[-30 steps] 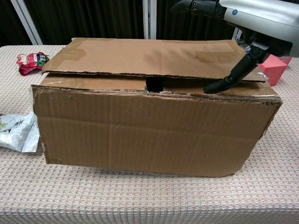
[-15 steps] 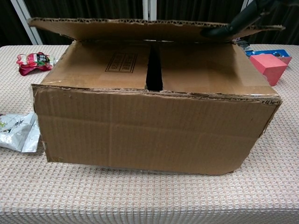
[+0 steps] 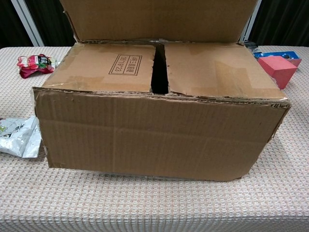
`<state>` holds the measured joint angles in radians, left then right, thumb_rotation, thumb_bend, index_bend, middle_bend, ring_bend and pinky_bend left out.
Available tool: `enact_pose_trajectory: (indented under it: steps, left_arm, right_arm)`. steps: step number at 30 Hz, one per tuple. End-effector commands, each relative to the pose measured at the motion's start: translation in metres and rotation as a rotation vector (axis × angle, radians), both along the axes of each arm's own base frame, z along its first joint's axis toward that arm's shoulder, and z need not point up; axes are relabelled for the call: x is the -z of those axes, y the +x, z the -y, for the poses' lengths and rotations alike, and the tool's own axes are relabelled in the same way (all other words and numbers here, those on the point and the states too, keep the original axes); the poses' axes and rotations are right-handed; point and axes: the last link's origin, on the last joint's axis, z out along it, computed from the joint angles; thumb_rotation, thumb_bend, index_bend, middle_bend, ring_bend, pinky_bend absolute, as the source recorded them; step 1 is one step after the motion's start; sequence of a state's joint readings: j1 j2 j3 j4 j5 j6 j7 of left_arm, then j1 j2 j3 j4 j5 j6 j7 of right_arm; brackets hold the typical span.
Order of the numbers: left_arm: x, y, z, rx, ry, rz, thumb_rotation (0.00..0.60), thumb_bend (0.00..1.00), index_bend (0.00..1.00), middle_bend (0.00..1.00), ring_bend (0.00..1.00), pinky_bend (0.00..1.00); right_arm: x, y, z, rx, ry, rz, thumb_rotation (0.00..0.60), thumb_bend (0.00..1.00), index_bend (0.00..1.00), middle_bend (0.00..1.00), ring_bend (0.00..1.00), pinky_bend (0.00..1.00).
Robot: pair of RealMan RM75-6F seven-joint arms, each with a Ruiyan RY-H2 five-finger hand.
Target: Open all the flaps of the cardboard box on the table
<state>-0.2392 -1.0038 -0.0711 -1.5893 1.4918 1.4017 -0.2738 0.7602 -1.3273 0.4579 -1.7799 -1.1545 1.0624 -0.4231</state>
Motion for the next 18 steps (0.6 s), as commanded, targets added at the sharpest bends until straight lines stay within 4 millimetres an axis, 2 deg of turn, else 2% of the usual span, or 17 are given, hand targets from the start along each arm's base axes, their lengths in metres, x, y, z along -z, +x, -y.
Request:
enact_pose_trajectory:
  steps: [1, 5, 8, 15, 18]
  left_arm:
    - [0.000, 0.000, 0.000, -0.001, -0.001, -0.001, 0.338, 0.12, 0.12, 0.22, 0.18, 0.25]
    - [0.001, -0.002, 0.000, -0.004, -0.003, 0.001, 0.335, 0.12, 0.12, 0.22, 0.18, 0.25]
    - [0.001, -0.002, -0.001, -0.004, -0.004, 0.004, 0.336, 0.12, 0.12, 0.22, 0.18, 0.25]
    - [0.002, -0.005, -0.003, -0.009, -0.013, 0.012, 0.336, 0.12, 0.12, 0.22, 0.18, 0.25]
    - [0.004, -0.005, -0.004, -0.006, -0.021, 0.017, 0.338, 0.12, 0.12, 0.22, 0.18, 0.25]
  right_arm:
    - [0.002, 0.017, 0.028, 0.034, -0.071, 0.021, 0.600, 0.16, 0.00, 0.00, 0.00, 0.00]
    - [0.003, 0.027, 0.041, 0.049, -0.153, 0.025, 0.600, 0.18, 0.00, 0.00, 0.00, 0.00]
    - [0.000, 0.029, 0.041, 0.035, -0.152, 0.052, 0.600, 0.19, 0.00, 0.00, 0.00, 0.00]
    - [-0.012, 0.025, 0.017, -0.080, -0.073, 0.130, 0.600, 0.26, 0.00, 0.00, 0.00, 0.00]
    - [-0.015, 0.026, 0.001, -0.182, 0.021, 0.125, 0.600, 0.40, 0.00, 0.00, 0.00, 0.00]
